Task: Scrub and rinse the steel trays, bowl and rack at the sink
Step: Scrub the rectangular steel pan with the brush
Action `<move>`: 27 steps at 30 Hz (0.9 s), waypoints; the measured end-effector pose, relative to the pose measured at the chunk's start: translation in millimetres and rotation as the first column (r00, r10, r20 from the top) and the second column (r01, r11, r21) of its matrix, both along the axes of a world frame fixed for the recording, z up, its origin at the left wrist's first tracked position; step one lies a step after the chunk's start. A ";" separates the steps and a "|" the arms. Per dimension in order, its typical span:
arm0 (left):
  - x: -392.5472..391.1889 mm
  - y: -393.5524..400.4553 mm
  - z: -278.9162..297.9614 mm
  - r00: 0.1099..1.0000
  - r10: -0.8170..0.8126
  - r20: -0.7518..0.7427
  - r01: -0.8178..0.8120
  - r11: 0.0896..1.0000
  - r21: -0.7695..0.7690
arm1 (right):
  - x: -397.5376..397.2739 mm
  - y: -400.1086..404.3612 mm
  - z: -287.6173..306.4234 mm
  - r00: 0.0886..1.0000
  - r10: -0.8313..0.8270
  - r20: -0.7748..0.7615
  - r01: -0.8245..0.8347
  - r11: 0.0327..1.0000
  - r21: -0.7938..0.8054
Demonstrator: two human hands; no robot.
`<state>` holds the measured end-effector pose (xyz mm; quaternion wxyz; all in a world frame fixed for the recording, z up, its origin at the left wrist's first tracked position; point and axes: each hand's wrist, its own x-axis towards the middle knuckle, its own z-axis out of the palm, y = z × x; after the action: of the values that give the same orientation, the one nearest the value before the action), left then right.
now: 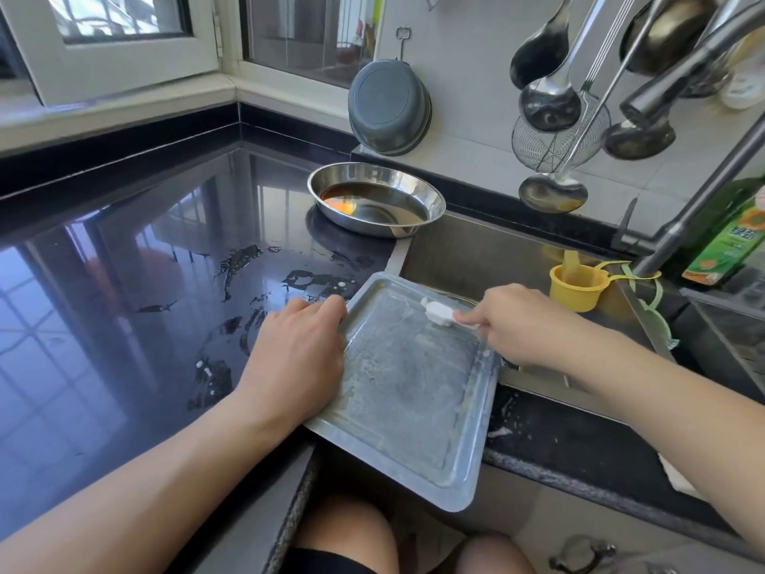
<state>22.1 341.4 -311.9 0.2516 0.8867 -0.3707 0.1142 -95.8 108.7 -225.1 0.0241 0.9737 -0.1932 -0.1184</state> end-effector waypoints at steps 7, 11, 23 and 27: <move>4.4 -2.9 -6.1 1.000 0.005 0.024 -0.007 0.997 0.072 | -40.9 -16.4 21.4 0.975 -0.058 -0.213 0.029 0.990 -0.139; 9.7 -5.8 -10.5 0.999 -0.023 0.032 0.021 0.997 0.069 | -27.9 -13.4 13.9 0.992 -0.067 -0.107 0.056 0.993 -0.103; 8.8 -5.2 -8.8 1.000 -0.022 0.008 0.021 0.997 0.076 | 41.7 32.5 -1.3 0.998 0.062 -0.028 -0.063 0.997 -0.038; 7.5 -4.6 -7.4 1.000 0.016 0.009 -0.017 0.996 0.092 | 9.5 -2.3 4.8 0.996 -0.071 -0.061 0.068 0.997 -0.048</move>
<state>29.7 336.8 -319.3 0.2080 0.9000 -0.3691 0.1026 -86.3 106.4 -220.3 0.0482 0.9614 -0.2288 -0.1452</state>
